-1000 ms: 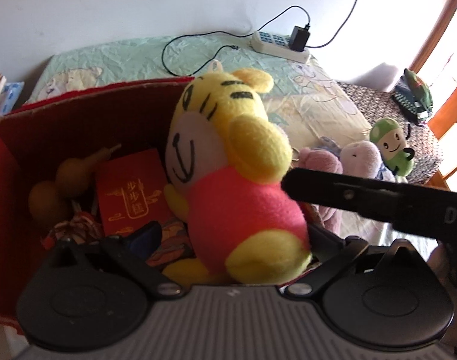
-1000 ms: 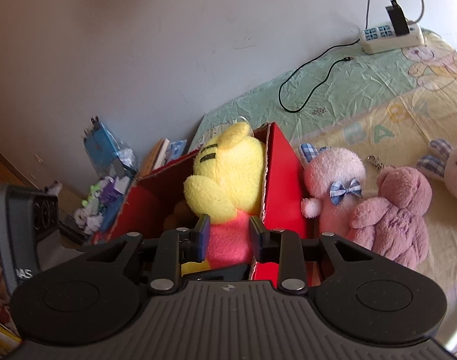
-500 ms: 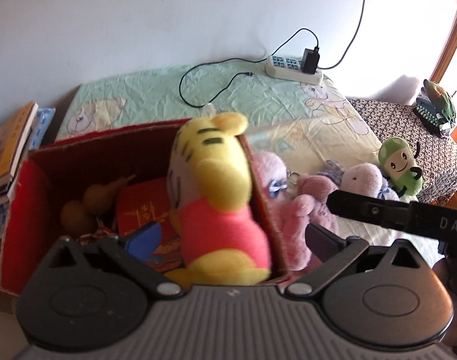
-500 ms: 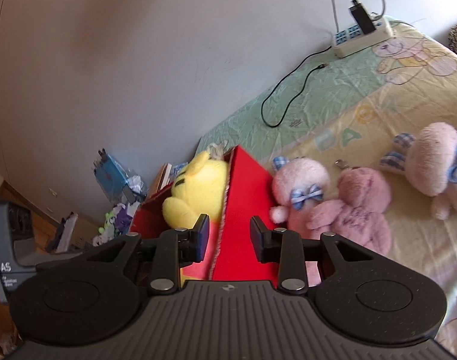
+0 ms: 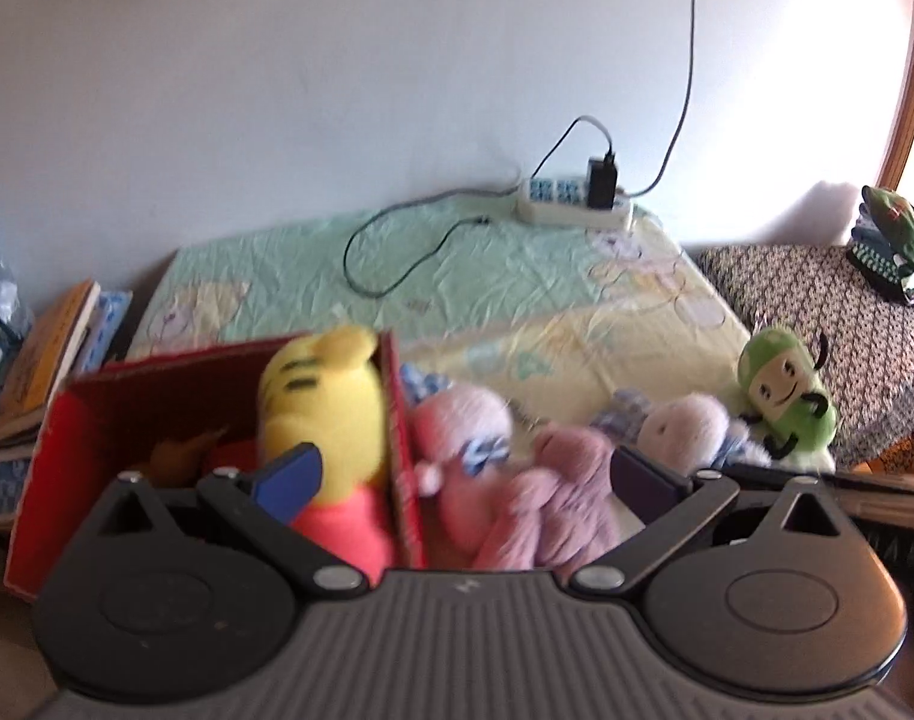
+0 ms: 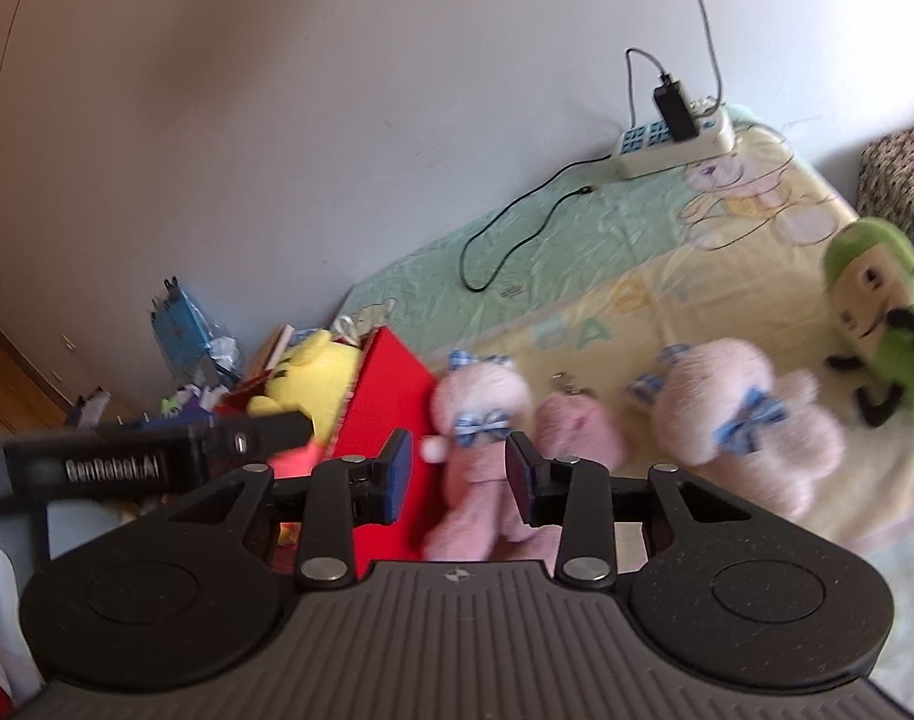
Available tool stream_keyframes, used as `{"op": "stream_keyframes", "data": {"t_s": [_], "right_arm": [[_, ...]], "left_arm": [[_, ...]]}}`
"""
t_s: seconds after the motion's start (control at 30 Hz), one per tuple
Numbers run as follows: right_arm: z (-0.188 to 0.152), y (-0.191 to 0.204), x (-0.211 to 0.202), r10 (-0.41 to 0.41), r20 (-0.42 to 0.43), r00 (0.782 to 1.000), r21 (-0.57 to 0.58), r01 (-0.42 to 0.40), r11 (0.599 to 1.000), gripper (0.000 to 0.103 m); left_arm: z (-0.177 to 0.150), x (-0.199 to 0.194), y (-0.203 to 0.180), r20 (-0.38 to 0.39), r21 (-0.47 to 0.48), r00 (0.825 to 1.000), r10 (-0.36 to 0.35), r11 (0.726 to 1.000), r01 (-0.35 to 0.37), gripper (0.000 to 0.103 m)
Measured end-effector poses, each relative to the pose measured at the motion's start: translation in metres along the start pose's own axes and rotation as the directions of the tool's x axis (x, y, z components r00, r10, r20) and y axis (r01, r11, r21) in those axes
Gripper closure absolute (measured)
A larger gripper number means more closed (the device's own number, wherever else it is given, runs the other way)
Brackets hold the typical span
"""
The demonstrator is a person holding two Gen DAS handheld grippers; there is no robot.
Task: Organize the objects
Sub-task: 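Withdraw the right gripper from the box toward the green plush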
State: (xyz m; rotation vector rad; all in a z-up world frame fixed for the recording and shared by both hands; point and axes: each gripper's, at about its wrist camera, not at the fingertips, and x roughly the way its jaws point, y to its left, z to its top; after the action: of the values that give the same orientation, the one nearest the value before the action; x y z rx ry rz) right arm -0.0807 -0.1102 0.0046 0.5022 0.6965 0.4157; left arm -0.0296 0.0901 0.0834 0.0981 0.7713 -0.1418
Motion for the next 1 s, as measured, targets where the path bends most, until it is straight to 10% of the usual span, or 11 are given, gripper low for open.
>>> {"op": "stream_keyframes", "data": {"t_s": [1.0], "right_arm": [[0.003,-0.083,-0.089,-0.127,0.034,0.991,0.020,0.126,0.992,0.063]], "left_arm": [[0.016,0.048,-0.137,-0.079,0.099,0.994,0.079,0.993,-0.071,0.003]]}}
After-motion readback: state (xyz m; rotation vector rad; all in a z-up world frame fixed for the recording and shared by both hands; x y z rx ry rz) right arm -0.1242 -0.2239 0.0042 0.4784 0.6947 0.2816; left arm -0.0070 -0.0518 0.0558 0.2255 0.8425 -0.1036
